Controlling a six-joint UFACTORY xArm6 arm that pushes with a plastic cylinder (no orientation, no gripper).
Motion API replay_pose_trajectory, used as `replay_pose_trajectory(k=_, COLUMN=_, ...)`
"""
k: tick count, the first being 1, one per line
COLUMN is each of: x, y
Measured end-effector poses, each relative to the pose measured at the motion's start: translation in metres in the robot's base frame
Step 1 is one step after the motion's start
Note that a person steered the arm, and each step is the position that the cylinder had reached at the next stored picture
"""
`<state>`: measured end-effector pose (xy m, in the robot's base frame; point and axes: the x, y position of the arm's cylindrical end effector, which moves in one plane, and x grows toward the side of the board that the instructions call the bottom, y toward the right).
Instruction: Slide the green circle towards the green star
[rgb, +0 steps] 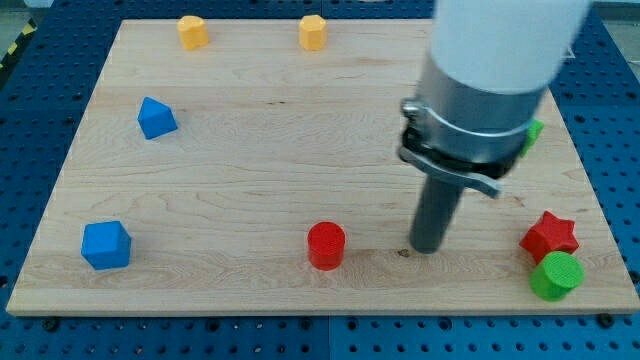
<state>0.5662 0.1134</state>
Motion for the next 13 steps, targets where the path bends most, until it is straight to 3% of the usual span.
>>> replay_pose_trajectory(k=2, x=0.049, y=0.051)
replay_pose_trajectory(k=3, x=0.053, y=0.055)
replay_pose_trajectory(k=5, x=0.052, y=0.174)
replay_pose_trajectory(k=9, x=0.05, y=0.218)
replay_pose_trajectory(k=13, x=0.023, y=0.21)
